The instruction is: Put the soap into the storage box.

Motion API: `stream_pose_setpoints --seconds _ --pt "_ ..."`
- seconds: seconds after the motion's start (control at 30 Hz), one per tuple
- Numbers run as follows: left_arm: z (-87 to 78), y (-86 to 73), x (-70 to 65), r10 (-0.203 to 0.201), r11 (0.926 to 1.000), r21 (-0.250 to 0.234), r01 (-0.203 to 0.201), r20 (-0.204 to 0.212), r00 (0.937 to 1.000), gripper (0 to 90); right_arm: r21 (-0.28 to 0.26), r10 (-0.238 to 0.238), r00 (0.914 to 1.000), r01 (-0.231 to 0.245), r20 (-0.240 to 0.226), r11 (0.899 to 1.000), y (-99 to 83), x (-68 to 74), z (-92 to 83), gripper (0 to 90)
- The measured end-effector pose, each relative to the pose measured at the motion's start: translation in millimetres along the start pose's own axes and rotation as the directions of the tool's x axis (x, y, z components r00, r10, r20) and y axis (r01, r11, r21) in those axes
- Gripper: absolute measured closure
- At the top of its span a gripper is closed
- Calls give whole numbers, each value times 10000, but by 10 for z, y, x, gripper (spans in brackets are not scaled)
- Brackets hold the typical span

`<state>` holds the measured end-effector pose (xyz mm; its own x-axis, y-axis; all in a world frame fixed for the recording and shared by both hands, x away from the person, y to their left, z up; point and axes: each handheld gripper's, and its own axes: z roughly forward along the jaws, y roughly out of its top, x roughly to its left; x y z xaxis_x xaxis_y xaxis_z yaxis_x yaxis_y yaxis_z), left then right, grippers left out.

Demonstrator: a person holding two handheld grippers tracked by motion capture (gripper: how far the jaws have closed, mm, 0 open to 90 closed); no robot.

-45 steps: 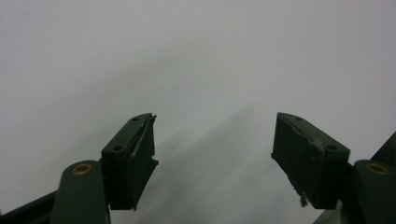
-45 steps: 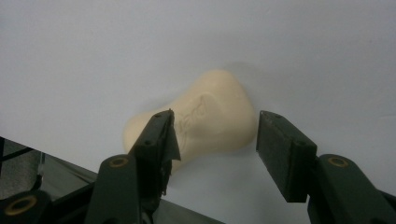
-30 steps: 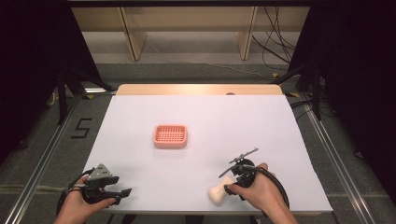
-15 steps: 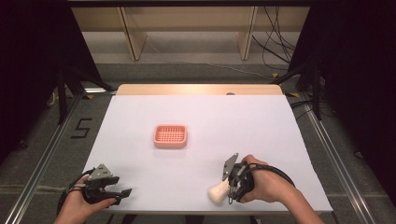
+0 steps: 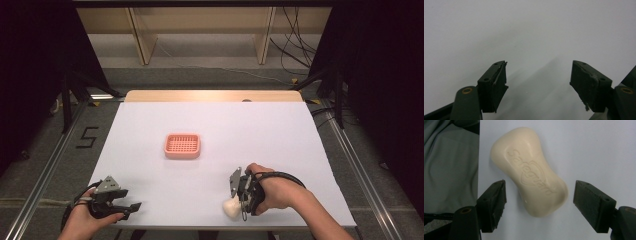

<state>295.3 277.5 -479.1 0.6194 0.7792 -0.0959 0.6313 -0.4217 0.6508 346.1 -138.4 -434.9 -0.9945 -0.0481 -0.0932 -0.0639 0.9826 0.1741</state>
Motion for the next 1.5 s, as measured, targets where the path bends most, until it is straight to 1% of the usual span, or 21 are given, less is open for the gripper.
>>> stream_pose_setpoints --seconds 0.17,0.2,0.3,0.37,0.47,0.5,0.6,0.67,0.7,0.77,0.9,0.93,1.03,1.1,1.17,1.23,1.27,1.37,1.4,1.43,1.5 --pt "-1 1 2 37 10000 26 -37 71 10000 285 137 -80 10000 81 -49 9999 20 -6 40 262" --pt "-1 0 0 42 10000 -20 -42 64 10000 284 -26 -606 9980 605 -173 9982 30 -40 59 260" --pt "3 -1 0 60 10000 -19 -59 65 10000 283 293 -283 9996 284 -28 9992 42 -40 62 263" --pt "-1 1 1 82 9999 59 -82 61 9999 282 240 -602 9977 610 -325 9979 60 -58 91 268" --pt "3 -1 3 77 9999 79 -77 51 10000 281 504 -267 9986 290 -449 9983 78 -31 101 266" --pt "1 0 1 65 9999 96 -66 106 9999 280 350 -792 9956 810 -502 9961 92 -63 121 266" --pt "0 -1 1 208 9998 55 -208 80 9998 278 492 -607 9964 636 -584 9968 106 -59 134 268" --pt "1 1 2 196 9997 111 -197 41 9998 278 458 -1124 9918 1152 -605 9923 121 -92 162 272" --pt "0 -1 0 204 9998 54 -204 90 9998 277 692 -622 9957 670 -689 9954 121 -58 159 278" --pt "1 -2 0 216 9997 62 -216 84 9997 276 424 -1233 9884 1275 -892 9909 137 -91 199 297" --pt "16 -3 -4 102 9999 93 -103 51 9999 275 840 -833 9917 916 -980 9922 140 -69 198 331" --pt "11 -2 -4 99 9999 126 -101 138 9999 275 675 -1282 9861 1358 -1055 9884 150 -99 213 337" --pt "12 -3 -5 94 9999 123 -96 139 9999 274 1123 -934 9900 1053 -1059 9881 152 -96 200 364" --pt "13 -3 -4 92 9999 120 -93 146 9999 274 1005 -828 9890 954 -1224 9904 167 -85 205 405" --pt "14 -3 -5 98 9999 123 -100 179 9998 274 761 -1397 9824 1498 -1238 9858 175 -122 222 444" --pt "13 -4 -9 84 9999 123 -88 284 9996 274 1103 -596 9885 752 -1389 9911 188 -69 204 480" --pt "9 -4 -9 213 9997 63 -215 211 9995 274 971 -805 9868 946 -1404 9908 187 -95 214 494" --pt "5 -2 -7 218 9997 120 -220 213 9995 274 1074 -327 9889 486 -1449 9930 197 -102 212 497" --pt "7 -2 -7 211 9997 105 -213 219 9995 274 1066 -561 9896 705 -1327 9918 190 -129 217 497" --pt "8 -3 -6 212 9997 100 -215 234 9995 274 1223 -207 9901 379 -1385 9918 194 -121 209 499" --pt "11 -3 -7 240 9997 106 -242 238 9994 274 1004 -590 9882 736 -1412 9922 197 -152 232 499"
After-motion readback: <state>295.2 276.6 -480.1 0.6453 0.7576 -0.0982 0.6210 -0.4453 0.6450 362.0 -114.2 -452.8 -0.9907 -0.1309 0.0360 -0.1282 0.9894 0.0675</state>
